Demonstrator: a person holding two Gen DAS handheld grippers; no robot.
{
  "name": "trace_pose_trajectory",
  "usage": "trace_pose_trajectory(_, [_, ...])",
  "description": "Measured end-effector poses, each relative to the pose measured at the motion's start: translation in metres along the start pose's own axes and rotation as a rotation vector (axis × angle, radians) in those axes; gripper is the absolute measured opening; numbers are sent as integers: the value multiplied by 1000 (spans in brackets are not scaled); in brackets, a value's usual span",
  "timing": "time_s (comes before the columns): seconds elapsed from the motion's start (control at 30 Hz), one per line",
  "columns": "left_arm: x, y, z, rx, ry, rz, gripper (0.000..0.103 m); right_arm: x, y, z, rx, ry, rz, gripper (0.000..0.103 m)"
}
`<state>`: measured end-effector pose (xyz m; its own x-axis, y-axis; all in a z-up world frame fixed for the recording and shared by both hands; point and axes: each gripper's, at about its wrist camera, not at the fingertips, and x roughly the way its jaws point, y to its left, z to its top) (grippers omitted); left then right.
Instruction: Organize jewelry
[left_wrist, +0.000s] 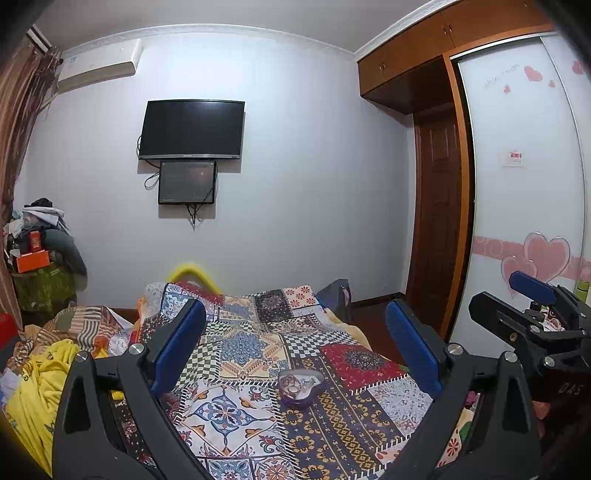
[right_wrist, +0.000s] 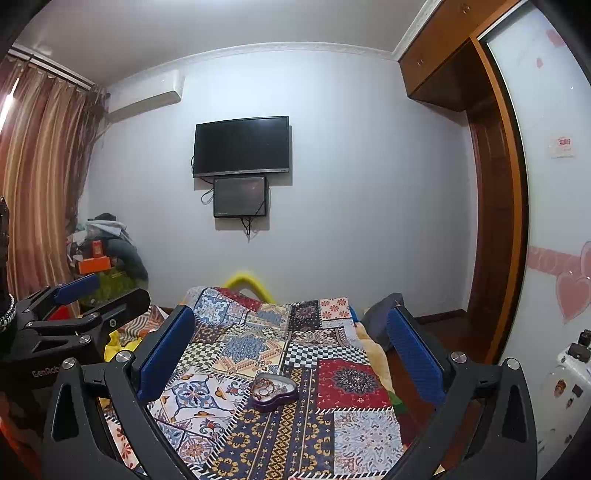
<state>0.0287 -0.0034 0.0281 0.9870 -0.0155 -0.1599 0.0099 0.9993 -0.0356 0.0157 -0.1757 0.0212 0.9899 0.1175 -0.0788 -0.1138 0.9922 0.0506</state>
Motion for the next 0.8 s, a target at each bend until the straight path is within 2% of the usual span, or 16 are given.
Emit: trace_pose_trajectory(0.8, [1, 2, -2, -17, 8, 2, 99, 0, -9, 1, 27, 12, 11, 103])
